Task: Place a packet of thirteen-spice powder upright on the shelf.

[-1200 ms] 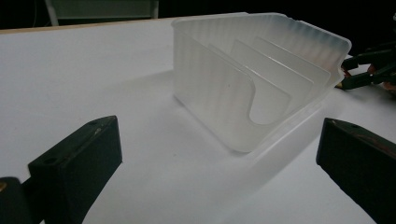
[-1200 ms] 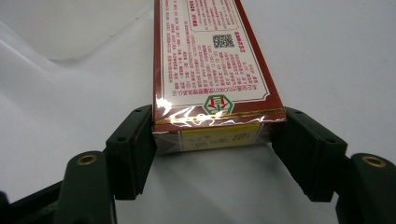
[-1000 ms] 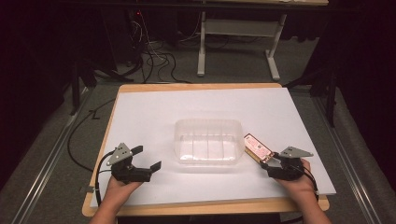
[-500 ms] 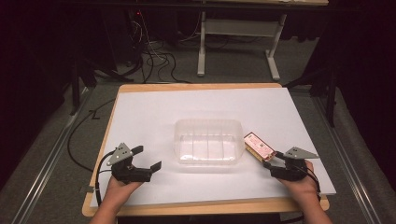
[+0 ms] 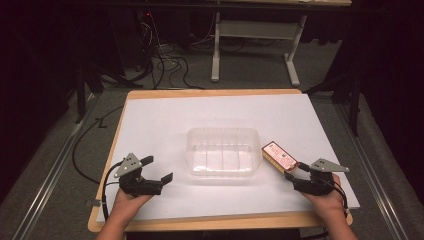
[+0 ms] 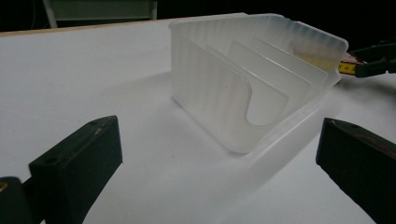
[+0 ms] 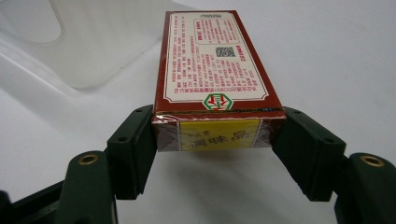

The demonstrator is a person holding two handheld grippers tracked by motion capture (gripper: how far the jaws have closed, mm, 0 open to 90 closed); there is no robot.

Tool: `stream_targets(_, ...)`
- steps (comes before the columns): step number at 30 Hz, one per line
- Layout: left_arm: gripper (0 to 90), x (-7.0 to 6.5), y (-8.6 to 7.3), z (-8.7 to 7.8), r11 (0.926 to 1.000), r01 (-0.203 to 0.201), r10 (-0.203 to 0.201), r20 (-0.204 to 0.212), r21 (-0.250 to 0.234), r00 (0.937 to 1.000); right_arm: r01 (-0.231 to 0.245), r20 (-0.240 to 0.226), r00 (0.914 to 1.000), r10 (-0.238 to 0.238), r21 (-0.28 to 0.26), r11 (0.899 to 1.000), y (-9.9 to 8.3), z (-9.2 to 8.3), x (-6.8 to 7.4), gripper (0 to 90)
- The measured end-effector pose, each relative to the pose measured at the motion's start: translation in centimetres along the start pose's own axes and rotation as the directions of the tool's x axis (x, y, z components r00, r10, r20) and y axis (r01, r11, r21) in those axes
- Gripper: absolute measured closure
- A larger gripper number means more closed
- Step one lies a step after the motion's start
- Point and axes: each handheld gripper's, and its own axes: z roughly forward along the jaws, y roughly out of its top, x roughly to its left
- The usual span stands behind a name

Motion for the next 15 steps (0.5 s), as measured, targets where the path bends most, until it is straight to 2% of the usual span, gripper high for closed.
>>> stream_targets(6, 1.1, 0.0, 0.0, -0.1, 1.0, -0.007, 0.007, 0.006, -0.005, 1.0, -0.023, 0.026, 0.9994, 0.022, 0.025, 0.999, 0.5, -0.7, 0.1, 32.7)
stream_targets(12, 1.1, 0.0, 0.0, -0.3, 1.0, -0.004, 0.004, 0.009, -0.008, 1.0, -0.01, 0.032, 0.9994, 0.008, 0.067, 0.998, 1.2, -1.1, 0.2, 32.8)
stream_targets(15, 1.2, -0.1, 0.0, -0.3, 0.9999, 0.001, -0.001, 0.015, -0.014, 0.9999, -0.003, 0.025, 0.9997, 0.0, 0.104, 0.995, 1.6, -1.3, 0.3, 32.8)
